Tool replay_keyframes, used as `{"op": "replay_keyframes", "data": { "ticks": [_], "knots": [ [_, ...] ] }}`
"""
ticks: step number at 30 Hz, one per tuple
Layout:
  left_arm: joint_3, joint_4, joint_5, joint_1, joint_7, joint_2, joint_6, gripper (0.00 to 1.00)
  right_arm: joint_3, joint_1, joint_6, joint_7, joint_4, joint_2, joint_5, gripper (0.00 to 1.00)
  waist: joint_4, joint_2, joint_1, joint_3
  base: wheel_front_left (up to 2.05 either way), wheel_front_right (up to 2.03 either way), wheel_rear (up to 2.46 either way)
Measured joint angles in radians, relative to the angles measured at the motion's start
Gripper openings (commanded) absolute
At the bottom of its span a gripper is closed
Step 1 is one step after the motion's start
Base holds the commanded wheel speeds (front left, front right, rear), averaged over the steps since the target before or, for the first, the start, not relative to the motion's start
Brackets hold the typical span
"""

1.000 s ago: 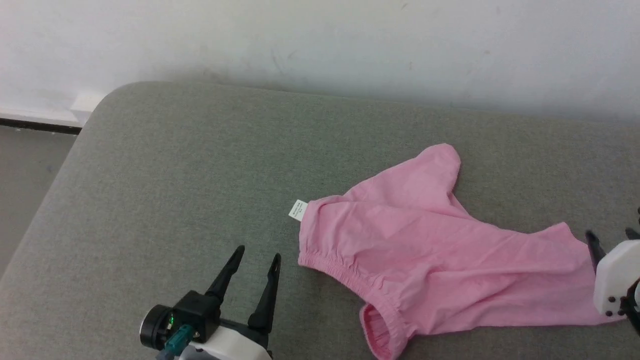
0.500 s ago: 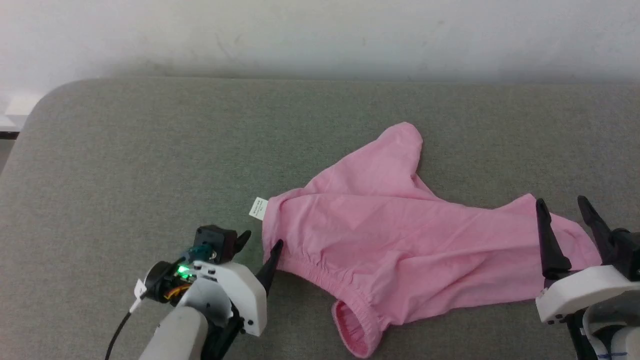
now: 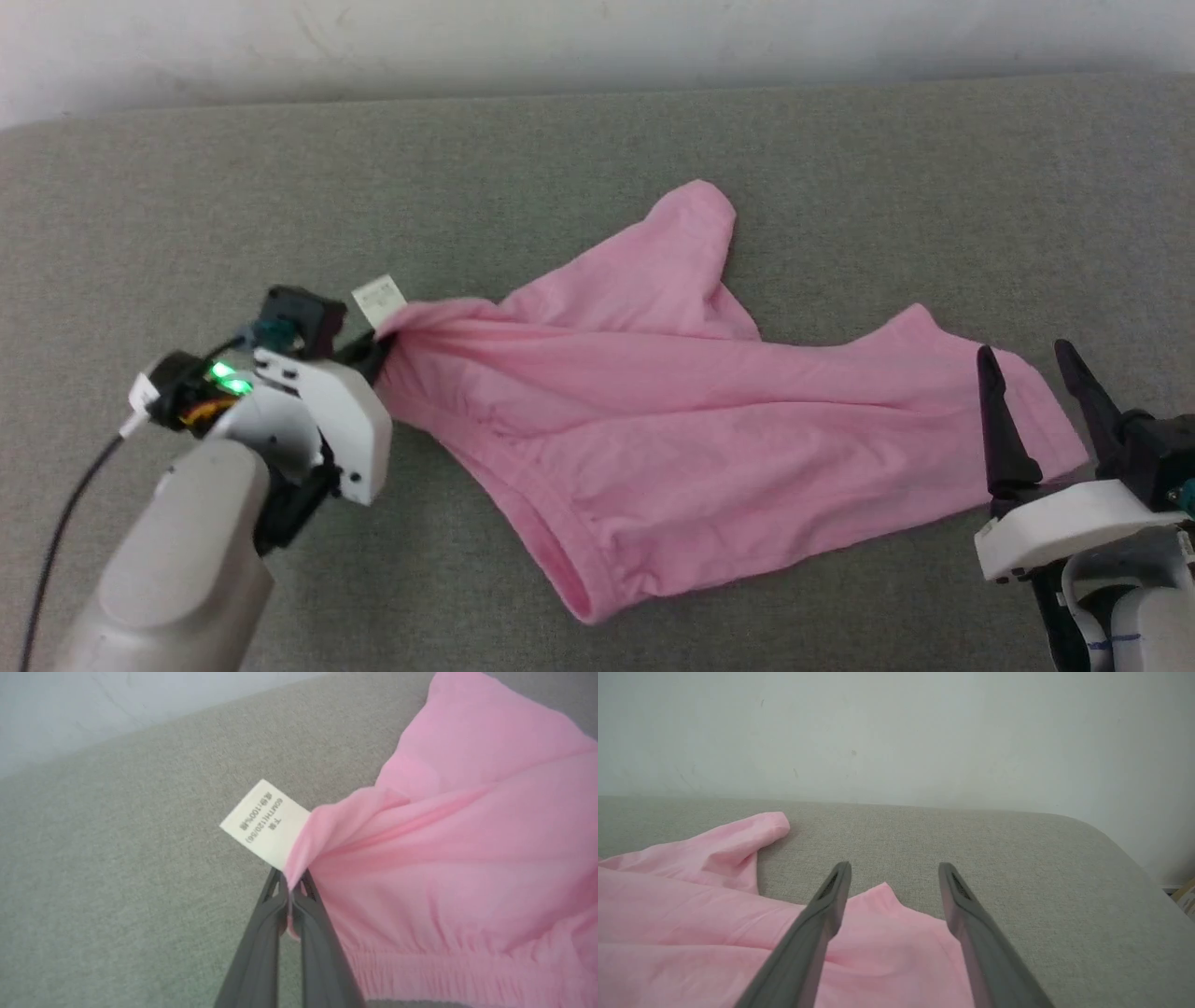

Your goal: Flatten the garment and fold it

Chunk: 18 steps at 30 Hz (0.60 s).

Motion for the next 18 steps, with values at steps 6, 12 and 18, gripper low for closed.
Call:
{"op": "replay_keyframes", "data": {
  "ticks": [6, 12, 18],
  "knots": [
    [0.029, 0.066, -0.005, -0.171, -0.027, 0.094, -0.003, 0.00, 0.013, -0.011, 0.000, -0.007, -0.007, 0.004, -0.007, 1.00, -0.023, 0.0000, 0.0000, 0.027, 0.00, 0.00, 0.00],
    [0.017, 0.198, 0.030, -0.296, -0.102, 0.138, -0.007, 1.00, 0.039, -0.033, 0.000, 0.001, -0.016, 0.007, -0.007, 1.00, -0.035, 0.0000, 0.0000, 0.055, 0.00, 0.00, 0.00],
    [0.015, 0.302, 0.055, -0.320, -0.263, 0.096, 0.022, 1.00, 0.061, -0.040, 0.000, 0.009, 0.006, 0.009, -0.007, 1.00, -0.024, 0.0000, -0.0001, 0.060, 0.00, 0.00, 0.00]
  ]
}}
